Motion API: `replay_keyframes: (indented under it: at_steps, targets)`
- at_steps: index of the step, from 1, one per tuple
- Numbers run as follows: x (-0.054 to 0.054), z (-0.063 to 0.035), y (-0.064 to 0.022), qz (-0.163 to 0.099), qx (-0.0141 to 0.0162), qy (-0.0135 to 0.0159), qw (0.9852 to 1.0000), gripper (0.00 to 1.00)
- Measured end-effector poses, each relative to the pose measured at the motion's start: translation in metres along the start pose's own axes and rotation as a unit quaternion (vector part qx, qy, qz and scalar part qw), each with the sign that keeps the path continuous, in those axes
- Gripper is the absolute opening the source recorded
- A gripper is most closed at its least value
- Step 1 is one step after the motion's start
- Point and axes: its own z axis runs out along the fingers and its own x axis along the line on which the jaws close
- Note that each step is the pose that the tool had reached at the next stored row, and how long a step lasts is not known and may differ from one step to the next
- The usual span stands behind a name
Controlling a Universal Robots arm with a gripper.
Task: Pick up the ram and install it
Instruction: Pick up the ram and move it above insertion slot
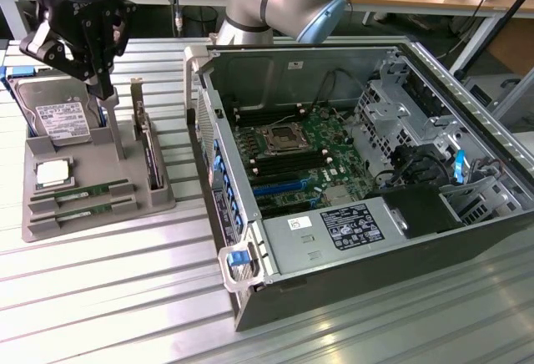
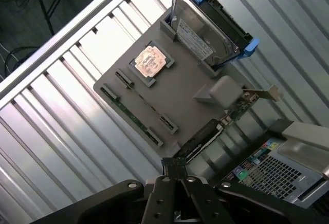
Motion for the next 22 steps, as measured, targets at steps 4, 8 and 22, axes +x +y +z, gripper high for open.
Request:
replay_keyframes:
  at_steps: [4, 8, 22]
  targets:
    - [0.0000, 0.0000, 0.0000, -0.026, 0.0006, 0.0017, 0.9997, 0.11]
    - [0.0000, 0.0000, 0.0000, -0.059, 0.0014, 0.0039, 0.9982, 0.11]
    - [0.0000, 0.0000, 0.0000, -0.142, 0.0035, 0.0097, 0.9899, 0.11]
